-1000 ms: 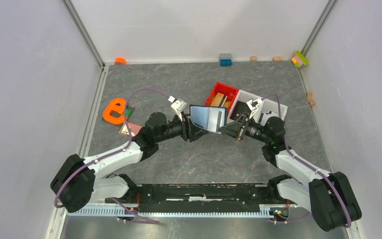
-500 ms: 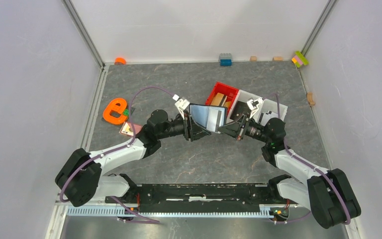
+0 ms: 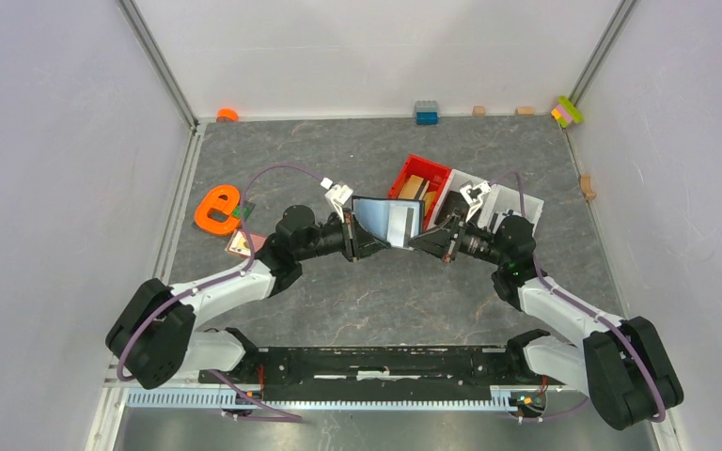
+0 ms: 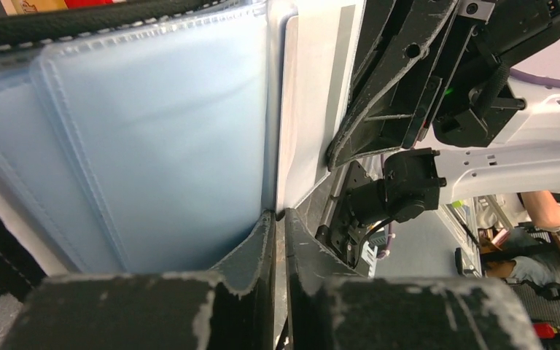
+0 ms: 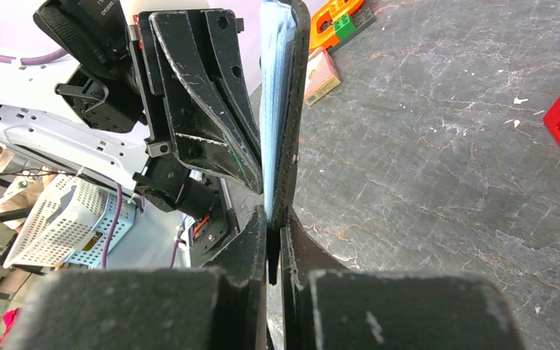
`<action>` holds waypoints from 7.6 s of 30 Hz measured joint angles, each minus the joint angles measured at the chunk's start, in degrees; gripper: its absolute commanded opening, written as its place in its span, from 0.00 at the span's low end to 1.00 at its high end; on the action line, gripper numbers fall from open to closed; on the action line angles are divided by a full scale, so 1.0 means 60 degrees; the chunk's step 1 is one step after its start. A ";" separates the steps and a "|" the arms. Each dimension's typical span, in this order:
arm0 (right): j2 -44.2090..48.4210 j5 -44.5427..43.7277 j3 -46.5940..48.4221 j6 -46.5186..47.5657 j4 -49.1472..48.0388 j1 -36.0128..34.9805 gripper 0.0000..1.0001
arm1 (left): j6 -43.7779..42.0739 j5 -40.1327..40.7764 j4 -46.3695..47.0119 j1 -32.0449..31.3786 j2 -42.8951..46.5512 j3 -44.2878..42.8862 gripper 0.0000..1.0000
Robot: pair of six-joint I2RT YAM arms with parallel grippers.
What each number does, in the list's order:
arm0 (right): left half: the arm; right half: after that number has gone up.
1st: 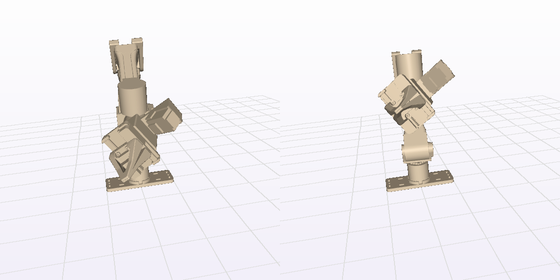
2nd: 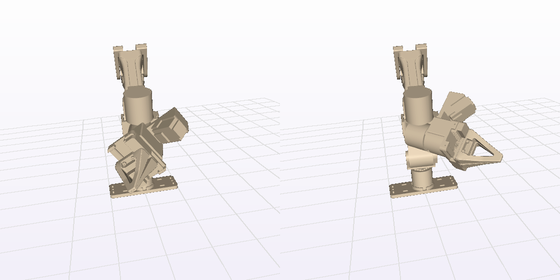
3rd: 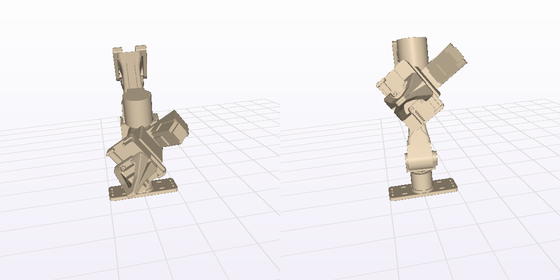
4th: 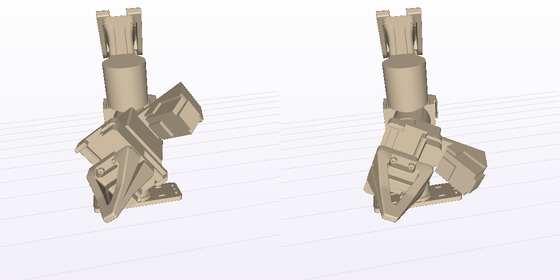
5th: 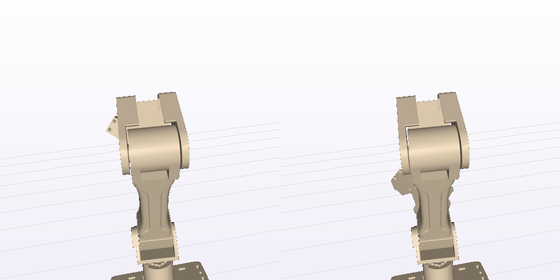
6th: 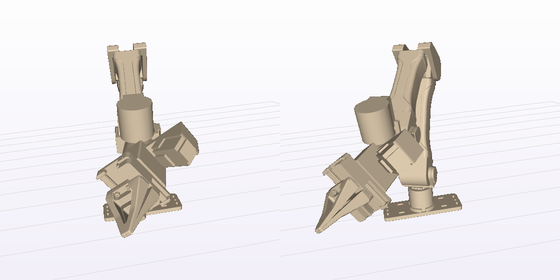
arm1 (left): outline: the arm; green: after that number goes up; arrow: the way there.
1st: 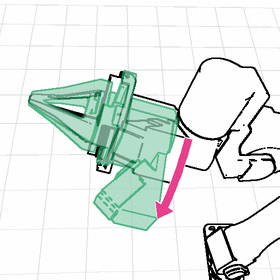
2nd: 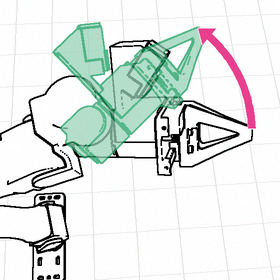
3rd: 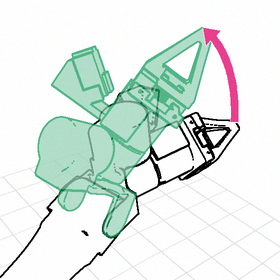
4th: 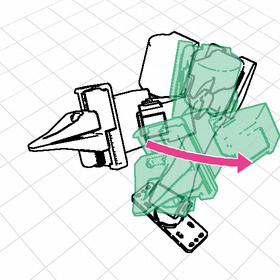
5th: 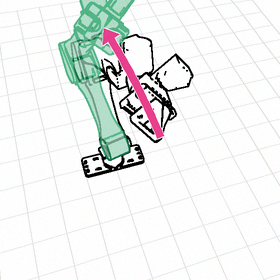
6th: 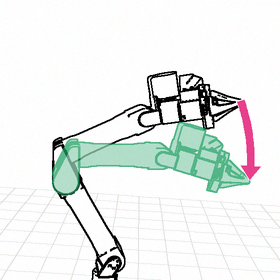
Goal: Take the credit cards out of the card holder
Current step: Remove the credit card from the card holder.
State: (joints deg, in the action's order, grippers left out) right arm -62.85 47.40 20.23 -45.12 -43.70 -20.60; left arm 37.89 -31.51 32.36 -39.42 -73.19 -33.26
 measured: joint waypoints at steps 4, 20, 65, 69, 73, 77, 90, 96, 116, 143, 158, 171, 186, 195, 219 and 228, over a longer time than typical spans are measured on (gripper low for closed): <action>0.0004 -0.0007 0.0022 0.0102 0.0175 -0.0004 0.01 | 0.0007 -0.0007 0.0029 0.0022 0.0007 0.0080 0.34; 0.0000 0.0029 0.0102 0.0226 0.0372 -0.0302 0.01 | 0.0226 0.0240 0.0412 0.0157 0.1038 0.0794 0.31; -0.0080 0.0153 0.0091 0.0091 0.0430 -0.0357 0.01 | 0.0419 0.0200 0.0652 0.0441 0.0117 0.0036 0.16; -0.0080 0.0240 0.0087 0.0036 0.0357 -0.0331 0.01 | 0.0674 0.0040 0.1147 0.0535 -0.0299 0.0036 0.16; -0.0080 0.0240 0.0087 0.0029 0.0357 -0.0324 0.01 | 0.0889 -0.0033 0.1279 0.0579 -0.0430 0.0036 0.40; -0.0080 0.0208 0.0087 0.0029 0.0390 -0.0328 0.01 | 0.0936 -0.0022 0.1038 0.0546 -0.0251 0.0036 0.43; -0.0069 0.0273 0.0087 -0.0011 0.0288 -0.0299 0.01 | 0.2517 -0.1020 0.3581 0.0841 -0.1734 0.0055 0.29; 0.0011 0.0233 0.0087 0.0262 0.0663 -0.0299 0.01 | 0.2860 -0.1060 0.4368 0.0889 -0.1698 0.0273 0.21; 0.0157 0.0379 -0.0025 0.0229 0.0867 0.0073 0.03 | 0.2871 -0.1526 0.4404 0.0809 -0.1628 -0.0011 0.20; 0.0135 0.1111 -0.0080 -0.0109 0.0809 0.0211 0.13 | 0.0350 -0.0168 0.0543 0.0047 -0.0871 -0.0896 0.19; 0.0131 0.1184 -0.0208 -0.0080 0.1049 0.0433 0.05 | 0.0820 -0.0532 0.1381 0.0058 -0.1515 -0.0896 0.10; 0.0040 0.1107 -0.0233 -0.0004 0.1075 0.0699 0.00 | 0.0783 -0.0845 0.0831 -0.0106 -0.0776 -0.0896 0.21; 0.0040 0.1504 -0.0284 -0.0423 0.0266 0.0725 0.08 | 0.0812 -0.1351 0.0867 -0.0142 -0.1133 -0.1075 0.08; 0.0113 0.1515 -0.0313 -0.0637 -0.0113 0.0721 0.05 | 0.0557 -0.0998 0.0317 -0.0200 -0.0627 -0.1020 0.04; 0.0324 0.1220 -0.0375 -0.0783 -0.0561 0.0685 0.03 | 0.0463 -0.0474 -0.0015 -0.0138 0.0229 -0.0401 0.02; 0.0324 0.1064 -0.0379 -0.0801 -0.0619 0.0685 0.03 | 0.0532 -0.0514 0.0215 -0.0073 0.0244 -0.0233 0.13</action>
State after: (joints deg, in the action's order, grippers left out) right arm -60.90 53.78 17.96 -49.93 -47.42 -16.49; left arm 41.08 -34.59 33.65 -39.86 -71.72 -34.65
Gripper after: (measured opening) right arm 0.076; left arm 0.047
